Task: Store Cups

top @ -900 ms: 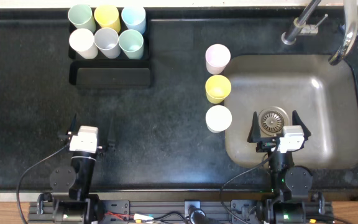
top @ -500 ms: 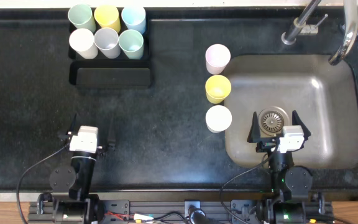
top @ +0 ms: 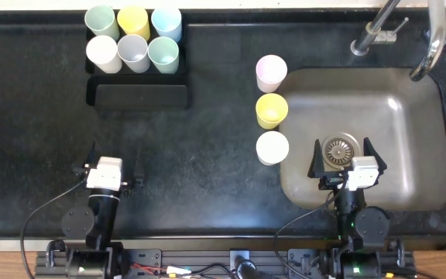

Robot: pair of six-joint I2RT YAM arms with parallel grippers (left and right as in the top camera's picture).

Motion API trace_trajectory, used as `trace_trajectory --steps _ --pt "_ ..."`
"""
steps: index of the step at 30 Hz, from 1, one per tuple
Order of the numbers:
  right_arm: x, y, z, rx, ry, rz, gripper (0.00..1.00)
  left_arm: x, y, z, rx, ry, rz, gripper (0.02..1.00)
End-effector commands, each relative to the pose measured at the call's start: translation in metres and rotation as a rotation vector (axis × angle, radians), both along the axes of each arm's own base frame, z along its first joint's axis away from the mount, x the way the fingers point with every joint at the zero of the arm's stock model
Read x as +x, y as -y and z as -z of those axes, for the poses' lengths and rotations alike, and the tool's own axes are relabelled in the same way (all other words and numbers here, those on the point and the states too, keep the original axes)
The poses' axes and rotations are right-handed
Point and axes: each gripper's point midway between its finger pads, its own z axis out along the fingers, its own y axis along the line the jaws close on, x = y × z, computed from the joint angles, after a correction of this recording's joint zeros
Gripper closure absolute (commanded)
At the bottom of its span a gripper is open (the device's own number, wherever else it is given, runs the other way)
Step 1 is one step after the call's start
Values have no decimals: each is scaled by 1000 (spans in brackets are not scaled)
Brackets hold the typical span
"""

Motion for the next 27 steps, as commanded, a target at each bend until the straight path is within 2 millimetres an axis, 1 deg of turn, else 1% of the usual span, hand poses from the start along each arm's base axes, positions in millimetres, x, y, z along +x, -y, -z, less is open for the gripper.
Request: trace_trajectory --steps 1,16,19,20,22,25,27 --pt "0 -1 4 -3 -3 -7 3 -1 3 -2 -7 10 11 18" --pt "0 -1 4 -3 -3 -7 3 -1 3 -2 -8 10 11 20" --pt "0 -1 4 -3 -3 -7 3 -1 4 -5 -9 14 21 20" --pt "0 -1 4 -3 -3 -7 5 -2 7 -9 -11 20 37 20" --pt "0 -1 4 -3 -3 -7 5 -3 13 -24 -39 29 65 18" --pt "0 -1 4 -3 -3 -7 3 2 17 -60 -112 9 79 18" --pt "0 -1 4 -3 -3 -7 5 16 28 -93 -122 -25 123 20"
